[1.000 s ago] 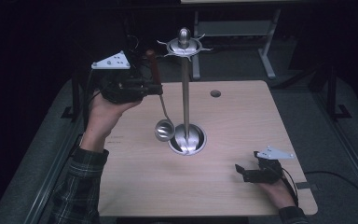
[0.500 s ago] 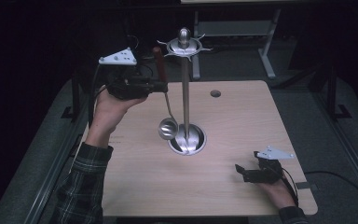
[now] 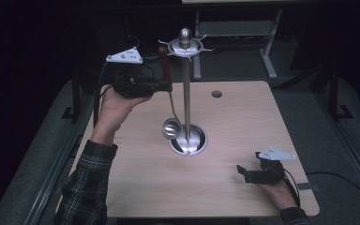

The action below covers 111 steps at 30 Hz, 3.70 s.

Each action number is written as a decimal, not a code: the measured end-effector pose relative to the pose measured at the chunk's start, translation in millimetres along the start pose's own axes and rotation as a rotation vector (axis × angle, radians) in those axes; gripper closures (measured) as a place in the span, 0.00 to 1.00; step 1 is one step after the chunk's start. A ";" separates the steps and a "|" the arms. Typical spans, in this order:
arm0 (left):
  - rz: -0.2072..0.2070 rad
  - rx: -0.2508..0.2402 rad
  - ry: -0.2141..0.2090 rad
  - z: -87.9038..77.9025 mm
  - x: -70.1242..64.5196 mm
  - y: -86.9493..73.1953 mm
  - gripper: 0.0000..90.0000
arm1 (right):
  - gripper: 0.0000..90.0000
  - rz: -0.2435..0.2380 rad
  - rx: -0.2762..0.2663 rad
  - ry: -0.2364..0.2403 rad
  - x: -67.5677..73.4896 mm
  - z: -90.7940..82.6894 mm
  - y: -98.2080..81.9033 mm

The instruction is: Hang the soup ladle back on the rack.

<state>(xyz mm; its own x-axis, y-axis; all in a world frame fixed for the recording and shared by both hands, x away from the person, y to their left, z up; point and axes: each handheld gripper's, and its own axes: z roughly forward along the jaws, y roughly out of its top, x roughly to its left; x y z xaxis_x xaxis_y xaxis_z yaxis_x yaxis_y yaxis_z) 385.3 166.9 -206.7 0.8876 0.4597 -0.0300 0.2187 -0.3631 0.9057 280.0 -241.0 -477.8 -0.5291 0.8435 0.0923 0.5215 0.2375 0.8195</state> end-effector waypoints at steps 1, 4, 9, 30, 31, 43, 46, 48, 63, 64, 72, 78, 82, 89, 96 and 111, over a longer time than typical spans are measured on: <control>0.002 0.002 -0.001 0.6 0.4 0.4 0.81 | 0.06 0.000 0.000 0.001 -0.1 0.0 0.0; 0.002 0.000 -0.004 2.1 1.1 1.1 0.81 | 0.06 0.000 0.000 0.002 -0.6 -0.3 -0.1; 0.000 -0.001 -0.010 2.4 2.5 0.7 0.81 | 0.06 0.005 -0.001 0.003 -1.2 -0.5 -0.2; -0.016 -0.034 -0.016 2.3 7.2 -1.2 0.80 | 0.06 0.006 -0.001 0.001 -1.1 -0.5 -0.2; -0.015 -0.039 -0.019 2.2 7.4 -1.2 0.79 | 0.06 0.006 -0.001 0.001 -1.1 -0.5 -0.2; -0.020 -0.049 -0.021 0.0 6.9 -6.2 0.71 | 0.06 0.005 -0.001 0.001 -0.9 -0.6 -0.2; -0.017 -0.037 -0.016 -0.2 8.2 -8.9 0.69 | 0.06 0.007 -0.001 0.003 -1.3 -0.5 -0.2; -0.023 -0.034 -0.019 0.5 9.3 -12.2 0.68 | 0.06 0.005 0.000 0.004 -1.8 -0.4 -0.3; -0.006 0.071 0.038 0.7 2.2 -41.4 0.38 | 0.06 0.019 -0.008 0.009 -5.4 -2.0 -1.0; -0.008 0.086 0.054 -1.9 1.5 -49.0 0.37 | 0.05 0.019 -0.013 0.013 -5.7 -2.2 -1.2; -0.055 0.115 0.103 -14.1 -1.1 -88.7 0.29 | 0.06 0.007 -0.004 0.005 -3.6 -0.3 0.1; -0.082 0.137 0.142 -20.6 -2.8 -119.3 0.25 | 0.05 0.008 -0.003 0.002 -3.2 -0.3 0.2; -0.102 0.159 0.165 -22.4 -3.7 -146.9 0.23 | 0.06 0.005 -0.003 0.001 -2.8 -0.4 0.2; -0.129 0.184 0.188 -21.3 -4.5 -176.5 0.22 | 0.06 0.004 0.001 0.000 -2.6 -0.3 0.2; -0.153 0.219 0.247 -26.7 -11.5 -215.9 0.21 | 0.06 0.003 -0.002 0.000 -2.2 -0.4 0.0; -0.200 0.308 0.364 -40.5 -21.5 -281.7 0.08 | 0.06 -0.005 0.003 -0.004 -0.2 0.4 0.1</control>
<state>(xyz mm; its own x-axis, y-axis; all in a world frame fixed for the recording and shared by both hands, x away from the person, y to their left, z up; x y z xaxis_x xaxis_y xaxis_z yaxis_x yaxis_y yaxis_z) 288.1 292.1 -444.1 0.6295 0.7770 0.0088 0.5275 -0.4356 0.7293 280.4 -241.0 -478.0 -0.5294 0.8440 0.0857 0.5205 0.2434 0.8185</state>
